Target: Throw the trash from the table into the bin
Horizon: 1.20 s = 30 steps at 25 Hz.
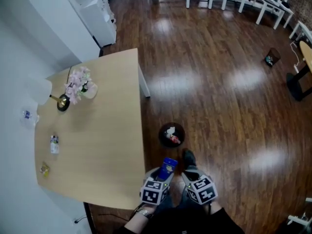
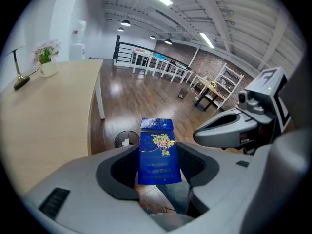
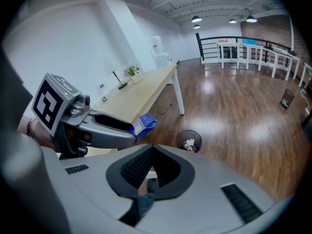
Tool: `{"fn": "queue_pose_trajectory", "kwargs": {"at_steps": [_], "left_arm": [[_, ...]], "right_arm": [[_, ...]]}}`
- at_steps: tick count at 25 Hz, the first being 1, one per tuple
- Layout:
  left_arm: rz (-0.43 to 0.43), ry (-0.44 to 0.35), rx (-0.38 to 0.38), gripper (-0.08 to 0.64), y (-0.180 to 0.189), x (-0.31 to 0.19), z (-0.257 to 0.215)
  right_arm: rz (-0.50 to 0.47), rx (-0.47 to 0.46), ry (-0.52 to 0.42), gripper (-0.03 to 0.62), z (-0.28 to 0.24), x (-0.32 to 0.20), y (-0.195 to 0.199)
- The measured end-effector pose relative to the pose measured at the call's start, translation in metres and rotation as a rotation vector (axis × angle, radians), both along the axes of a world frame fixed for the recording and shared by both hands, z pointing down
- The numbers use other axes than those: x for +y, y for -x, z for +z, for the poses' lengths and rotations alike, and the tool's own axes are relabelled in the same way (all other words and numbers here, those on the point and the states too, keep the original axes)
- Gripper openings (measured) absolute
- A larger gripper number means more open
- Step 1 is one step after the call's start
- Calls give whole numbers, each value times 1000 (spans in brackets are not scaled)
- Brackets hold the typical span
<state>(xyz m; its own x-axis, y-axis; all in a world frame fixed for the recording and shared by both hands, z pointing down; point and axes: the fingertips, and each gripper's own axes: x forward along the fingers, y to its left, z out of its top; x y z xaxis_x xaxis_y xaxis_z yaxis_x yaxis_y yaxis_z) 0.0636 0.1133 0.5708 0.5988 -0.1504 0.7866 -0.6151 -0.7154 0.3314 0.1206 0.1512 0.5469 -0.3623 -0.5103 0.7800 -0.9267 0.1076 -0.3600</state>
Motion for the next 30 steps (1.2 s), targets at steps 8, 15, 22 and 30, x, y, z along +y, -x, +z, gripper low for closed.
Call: {"fn": "queue_pose_trajectory", "kwargs": {"at_steps": [8,15,22,30], "left_arm": [[-28,32,-108,253,-85,-81,137],[-94,121,-245,253,-101,-145,287],[-79,209,-351,253,-102,-164,398],[-14,272,-413,393,-112,-165,436]], "right_arm": [[-49,-56,103,8,58,-43,-75],[-37,-69,158,8,123,-83,-125],[-41,-113,202,8,167,-94,-124],[-57,-133,239,8,184,-89,-128]]}}
